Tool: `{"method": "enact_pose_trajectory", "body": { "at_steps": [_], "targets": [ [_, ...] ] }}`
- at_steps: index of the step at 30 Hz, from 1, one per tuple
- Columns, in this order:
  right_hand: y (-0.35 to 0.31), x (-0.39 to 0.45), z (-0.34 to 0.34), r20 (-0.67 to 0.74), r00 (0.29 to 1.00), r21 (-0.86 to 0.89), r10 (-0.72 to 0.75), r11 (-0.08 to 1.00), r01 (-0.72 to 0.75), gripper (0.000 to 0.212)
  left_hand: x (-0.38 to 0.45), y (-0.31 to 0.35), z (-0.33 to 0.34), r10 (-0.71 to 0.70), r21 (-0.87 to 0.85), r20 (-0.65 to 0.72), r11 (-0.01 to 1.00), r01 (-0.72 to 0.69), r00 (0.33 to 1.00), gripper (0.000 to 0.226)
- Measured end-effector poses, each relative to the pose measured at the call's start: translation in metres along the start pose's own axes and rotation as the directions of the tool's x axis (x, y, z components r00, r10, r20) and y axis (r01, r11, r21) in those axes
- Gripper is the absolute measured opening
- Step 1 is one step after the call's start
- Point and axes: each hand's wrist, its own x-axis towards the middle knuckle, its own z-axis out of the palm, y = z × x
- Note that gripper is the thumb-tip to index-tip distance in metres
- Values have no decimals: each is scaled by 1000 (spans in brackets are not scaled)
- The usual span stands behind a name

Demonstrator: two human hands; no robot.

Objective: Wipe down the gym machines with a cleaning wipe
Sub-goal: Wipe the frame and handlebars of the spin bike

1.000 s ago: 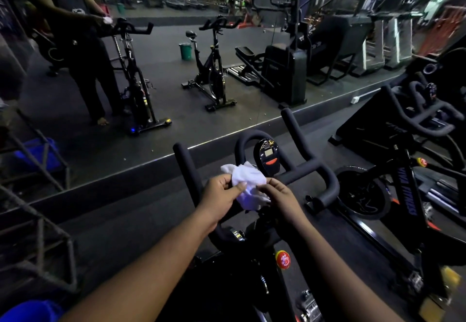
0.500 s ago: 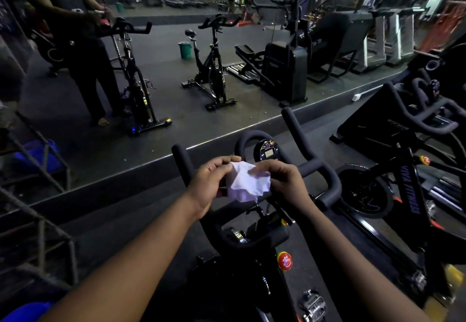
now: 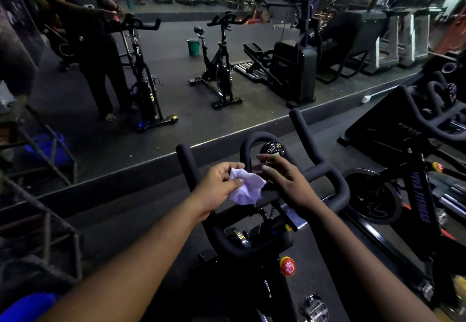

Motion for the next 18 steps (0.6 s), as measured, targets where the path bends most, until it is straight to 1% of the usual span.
{"method": "enact_pose_trajectory", "body": {
  "at_steps": [1,2,3,4,6,8,9,11,12,13,14,15,16,17,18],
  "targets": [
    [1,4,3,37,999,-71,16,997,-13,38,1,0,0,16,49,3,999,-16,1000,36],
    [3,10,6,73,997,-193,7,981,7,45,2,2,2,30,66,14,997,-31,999,39],
    [3,14,9,105,994,-340,-25,939,59,46,4,1,2,48,93,21,994,-50,999,42],
    [2,19,11,129,990,-475,-49,874,105,39,7,1,2,73,122,25,990,-75,997,46],
    [0,29,10,186,977,-658,-107,724,205,17,14,-6,0,140,228,1,964,-137,990,52],
    [-7,43,6,229,948,-751,-220,580,316,5,19,-14,-1,204,324,-57,930,-175,977,55],
    [-11,49,3,208,937,-758,-281,559,336,5,20,-17,-1,237,367,-88,911,-189,968,55],
    [-24,60,-1,90,934,-733,-347,612,298,11,21,-25,-2,294,488,-94,846,-214,951,58],
    [-31,65,-2,23,930,-749,-368,610,260,17,20,-29,-2,304,581,-64,786,-212,951,67],
    [-36,68,-1,-7,916,-788,-401,567,242,23,21,-34,-4,296,676,-27,709,-201,955,79],
    [-36,72,2,0,899,-819,-437,516,251,31,22,-40,-4,277,761,5,623,-183,961,90],
    [-34,77,7,51,890,-844,-454,456,281,40,22,-45,-5,257,832,32,528,-168,966,102],
    [-29,80,13,139,887,-873,-440,369,320,47,23,-52,-6,231,894,57,422,-152,971,109],
    [-18,85,19,236,888,-895,-395,268,357,49,22,-57,-7,193,939,78,316,-138,978,111],
    [-4,87,25,302,901,-909,-310,193,370,52,20,-62,-6,175,965,80,234,-121,981,106]
  ]
}}
